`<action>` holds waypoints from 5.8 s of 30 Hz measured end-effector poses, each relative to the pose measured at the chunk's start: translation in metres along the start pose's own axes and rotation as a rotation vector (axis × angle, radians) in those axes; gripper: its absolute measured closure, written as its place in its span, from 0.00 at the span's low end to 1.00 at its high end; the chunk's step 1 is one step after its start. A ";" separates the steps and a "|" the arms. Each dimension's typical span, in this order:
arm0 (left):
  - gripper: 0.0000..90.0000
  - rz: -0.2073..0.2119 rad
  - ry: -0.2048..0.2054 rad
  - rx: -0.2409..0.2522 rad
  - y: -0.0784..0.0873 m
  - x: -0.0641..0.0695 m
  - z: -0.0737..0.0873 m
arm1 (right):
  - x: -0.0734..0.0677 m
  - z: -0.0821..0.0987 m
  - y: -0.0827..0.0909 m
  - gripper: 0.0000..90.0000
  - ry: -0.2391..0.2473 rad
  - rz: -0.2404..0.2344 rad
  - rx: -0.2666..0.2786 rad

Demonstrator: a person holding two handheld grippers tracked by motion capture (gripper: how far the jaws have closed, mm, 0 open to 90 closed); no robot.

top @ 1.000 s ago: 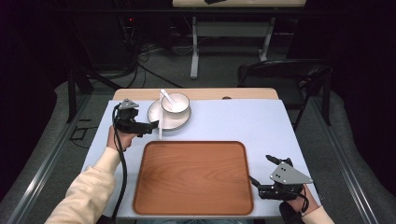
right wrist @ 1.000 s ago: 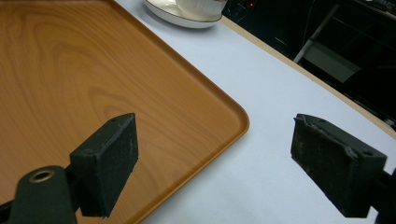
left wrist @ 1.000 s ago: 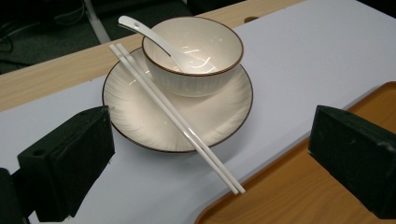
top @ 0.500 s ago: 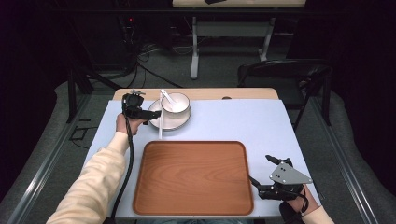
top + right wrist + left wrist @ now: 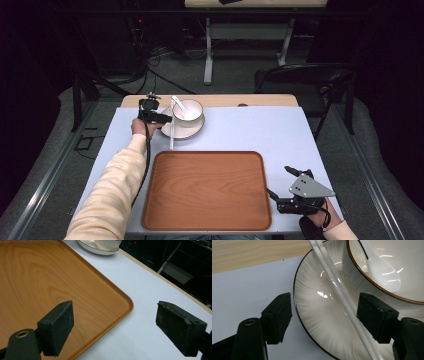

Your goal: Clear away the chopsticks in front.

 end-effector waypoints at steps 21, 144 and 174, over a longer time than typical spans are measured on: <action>0.68 0.021 0.040 -0.006 -0.013 0.006 -0.009 | 0.000 0.000 0.000 0.16 -0.001 0.000 0.003; 0.93 0.283 0.130 0.142 0.075 0.083 0.188 | 0.000 0.000 0.000 0.16 -0.004 0.004 0.000; 0.92 0.167 0.238 -0.005 0.056 0.072 0.220 | 0.000 -0.001 0.000 0.16 0.001 -0.002 0.000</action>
Point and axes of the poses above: each handheld gripper's, and its own axes: y roughly backward along the jaws, z roughly out of its underside, x roughly to its right, the point moved 3 cm from there along -y, roughly forward along the jaws, and after that the axes turned 11 degrees about -x, right-handed, at the moved point
